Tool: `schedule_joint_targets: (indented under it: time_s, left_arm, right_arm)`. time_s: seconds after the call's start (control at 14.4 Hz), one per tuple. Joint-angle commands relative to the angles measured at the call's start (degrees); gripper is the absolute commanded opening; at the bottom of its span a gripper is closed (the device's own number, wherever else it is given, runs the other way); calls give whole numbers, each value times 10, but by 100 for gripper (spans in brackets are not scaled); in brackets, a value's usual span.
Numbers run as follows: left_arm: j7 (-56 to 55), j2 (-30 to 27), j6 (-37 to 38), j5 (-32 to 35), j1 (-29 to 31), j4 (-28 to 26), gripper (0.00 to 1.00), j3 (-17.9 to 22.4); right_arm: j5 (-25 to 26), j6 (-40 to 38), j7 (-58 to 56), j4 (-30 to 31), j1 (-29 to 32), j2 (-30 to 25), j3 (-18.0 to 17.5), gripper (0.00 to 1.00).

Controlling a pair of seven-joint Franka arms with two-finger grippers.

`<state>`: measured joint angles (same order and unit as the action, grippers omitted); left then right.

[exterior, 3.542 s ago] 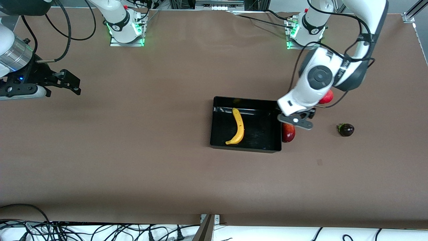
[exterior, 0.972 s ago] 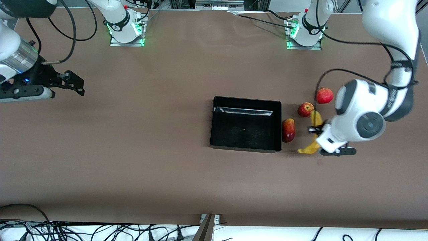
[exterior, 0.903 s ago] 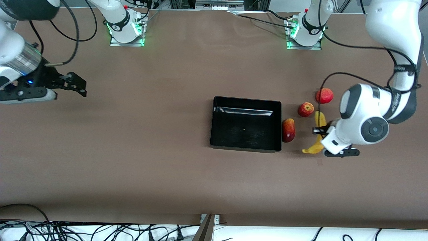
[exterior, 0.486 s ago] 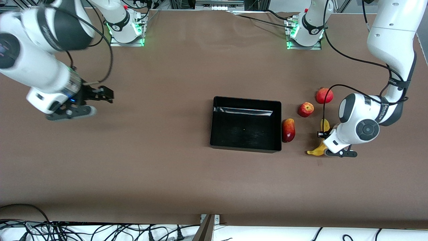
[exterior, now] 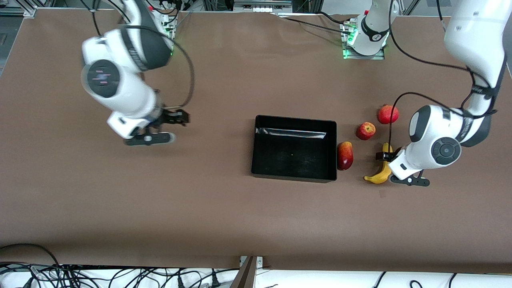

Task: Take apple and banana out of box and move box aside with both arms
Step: 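Lower the banana onto the table while the right gripper reaches the box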

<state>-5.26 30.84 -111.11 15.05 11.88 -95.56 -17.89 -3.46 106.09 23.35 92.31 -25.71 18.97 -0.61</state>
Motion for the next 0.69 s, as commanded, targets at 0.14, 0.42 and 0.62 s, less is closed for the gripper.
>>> schedule_joint_targets:
  time_s: [0.14,0.42,0.62]
  left_arm:
    - [4,-30,179,-12,4,146,100,-46]
    - [-1,-121,204,-42,-49,150,100,-16]
    - [-5,-233,200,-134,-146,82,100,146]
  right_arm:
    - [-26,113,146,-11,-81,83,4,100]
    - [-46,209,229,-37,-160,154,6,100]
    - [-41,225,277,-73,-192,196,9,100]
